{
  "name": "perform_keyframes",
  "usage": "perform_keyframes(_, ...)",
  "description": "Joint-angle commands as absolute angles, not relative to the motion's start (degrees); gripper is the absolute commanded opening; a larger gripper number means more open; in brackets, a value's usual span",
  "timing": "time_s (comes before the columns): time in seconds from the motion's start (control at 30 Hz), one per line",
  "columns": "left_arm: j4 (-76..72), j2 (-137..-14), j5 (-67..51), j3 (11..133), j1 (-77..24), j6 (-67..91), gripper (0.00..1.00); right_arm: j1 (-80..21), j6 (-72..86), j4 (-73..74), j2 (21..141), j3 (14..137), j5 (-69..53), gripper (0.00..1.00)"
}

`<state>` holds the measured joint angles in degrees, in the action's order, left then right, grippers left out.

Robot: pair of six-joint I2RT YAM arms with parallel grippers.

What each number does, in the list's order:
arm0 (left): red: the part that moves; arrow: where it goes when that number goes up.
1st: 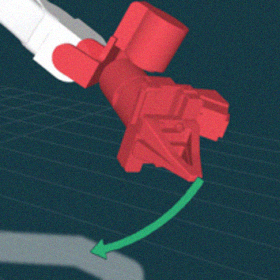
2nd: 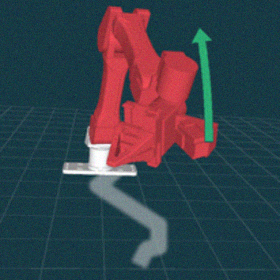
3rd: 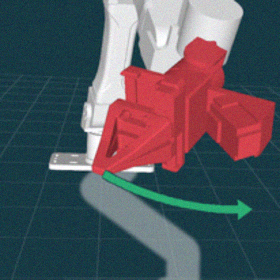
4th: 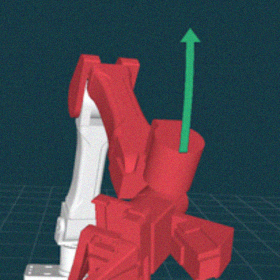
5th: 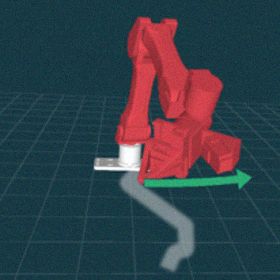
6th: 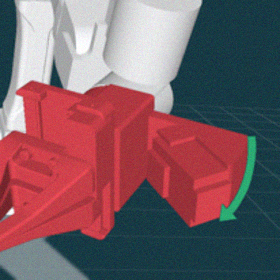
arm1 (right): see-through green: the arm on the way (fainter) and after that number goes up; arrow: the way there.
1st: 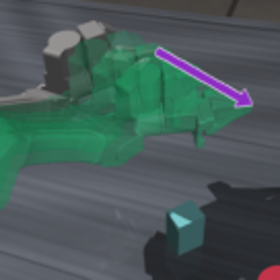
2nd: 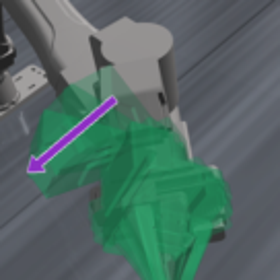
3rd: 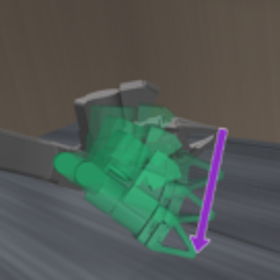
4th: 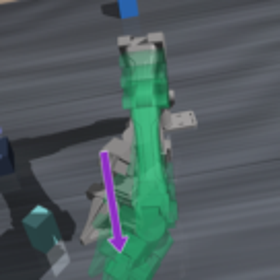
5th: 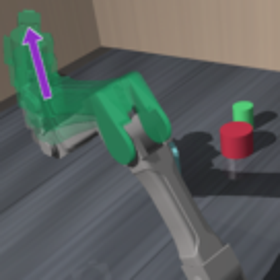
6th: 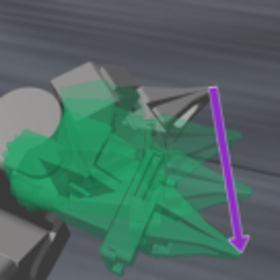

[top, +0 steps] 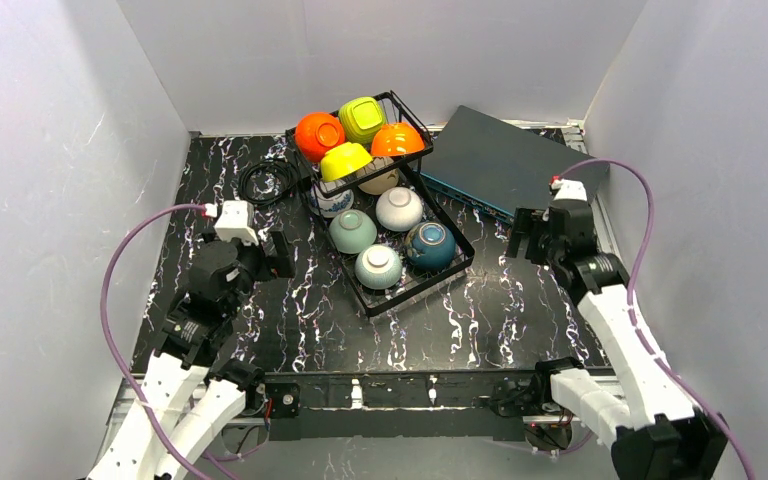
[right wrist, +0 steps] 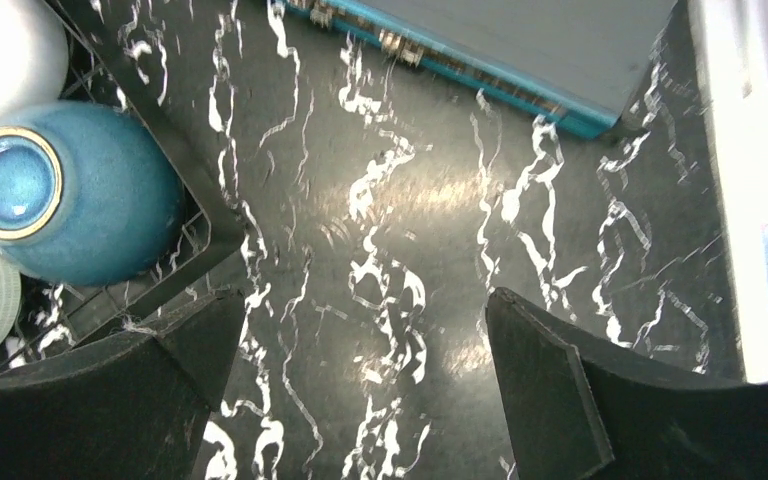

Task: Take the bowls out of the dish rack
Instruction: Pick up the bowl from the dish rack.

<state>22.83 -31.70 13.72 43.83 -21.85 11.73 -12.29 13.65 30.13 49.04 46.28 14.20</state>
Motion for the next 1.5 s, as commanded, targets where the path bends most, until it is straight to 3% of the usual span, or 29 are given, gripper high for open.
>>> perform_keyframes(0.0,24.9,-33.8,10.4,48.1,-21.6,10.5,0.98,-12.6,17.5,39.0,57.4,54.4,10.3,0.99)
perform_keyframes(0.1,25.9,-35.2,8.1,50.8,-21.5,9.7,0.98,-12.5,19.1,37.1,60.1,54.6,9.2,0.99)
perform_keyframes(0.23,26.7,-37.3,4.5,53.4,-21.5,7.5,0.98,-12.6,14.5,33.7,62.2,51.9,-4.3,0.99)
perform_keyframes(0.5,30.9,-44.6,-1.7,61.6,-21.5,4.2,0.98,-12.7,15.7,21.9,64.8,47.1,-9.6,0.99)
perform_keyframes(0.83,31.6,-50.1,-2.2,68.8,-21.5,2.9,0.98,-20.6,14.6,18.5,65.7,47.0,-2.7,0.99)
perform_keyframes(1.47,42.2,-81.2,-17.8,104.5,-21.7,-14.2,0.98,-26.0,11.5,18.5,59.9,47.1,-1.6,0.99)
